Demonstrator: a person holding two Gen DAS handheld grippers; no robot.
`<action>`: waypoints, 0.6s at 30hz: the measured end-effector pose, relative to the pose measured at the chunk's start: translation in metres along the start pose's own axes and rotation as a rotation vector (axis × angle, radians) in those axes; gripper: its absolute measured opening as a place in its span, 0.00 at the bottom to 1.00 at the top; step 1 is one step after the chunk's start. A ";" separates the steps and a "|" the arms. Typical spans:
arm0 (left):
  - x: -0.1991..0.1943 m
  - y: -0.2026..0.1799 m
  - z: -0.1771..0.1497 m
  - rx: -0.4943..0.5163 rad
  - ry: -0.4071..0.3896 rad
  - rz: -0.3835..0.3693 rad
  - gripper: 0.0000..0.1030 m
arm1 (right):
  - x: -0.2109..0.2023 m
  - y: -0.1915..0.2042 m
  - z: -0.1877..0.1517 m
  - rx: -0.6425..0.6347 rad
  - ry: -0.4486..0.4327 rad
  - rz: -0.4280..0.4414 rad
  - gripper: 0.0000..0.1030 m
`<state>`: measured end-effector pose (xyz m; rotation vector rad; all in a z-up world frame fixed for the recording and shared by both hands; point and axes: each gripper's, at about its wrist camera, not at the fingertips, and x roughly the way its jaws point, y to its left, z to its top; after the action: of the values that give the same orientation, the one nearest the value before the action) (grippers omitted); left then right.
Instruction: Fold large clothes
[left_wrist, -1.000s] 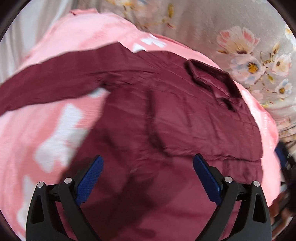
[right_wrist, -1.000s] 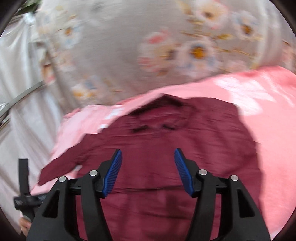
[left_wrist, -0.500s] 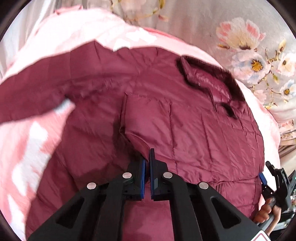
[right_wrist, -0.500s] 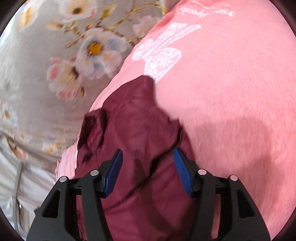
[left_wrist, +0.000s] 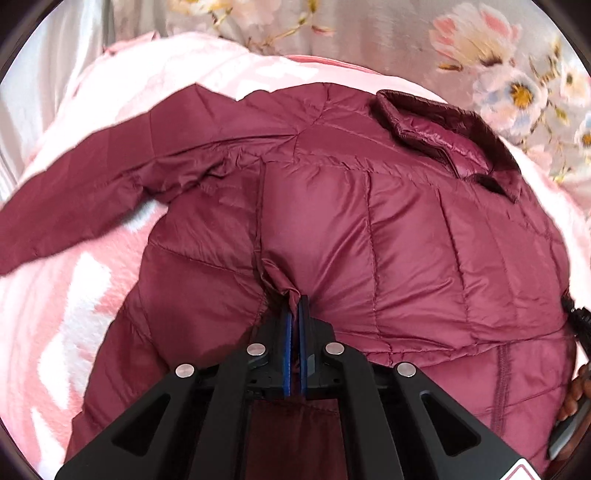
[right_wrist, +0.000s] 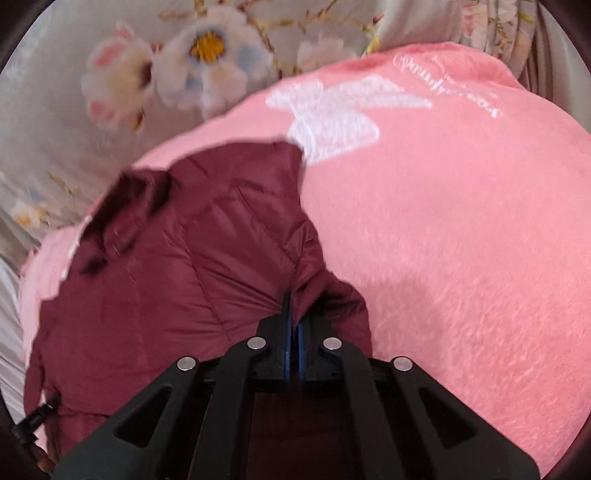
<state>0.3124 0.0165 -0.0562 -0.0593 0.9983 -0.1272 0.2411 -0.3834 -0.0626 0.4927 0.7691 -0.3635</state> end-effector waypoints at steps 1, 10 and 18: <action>0.000 0.000 0.000 0.006 -0.001 0.010 0.05 | -0.002 0.000 0.001 -0.003 -0.001 -0.010 0.03; -0.066 -0.001 0.017 0.050 -0.177 0.099 0.47 | -0.080 0.058 -0.005 -0.149 -0.147 -0.015 0.17; -0.039 -0.092 0.026 0.180 -0.188 0.070 0.65 | -0.051 0.156 -0.047 -0.379 -0.078 0.072 0.27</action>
<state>0.3063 -0.0694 0.0003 0.1265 0.7967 -0.1445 0.2560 -0.2217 -0.0091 0.1488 0.7220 -0.1624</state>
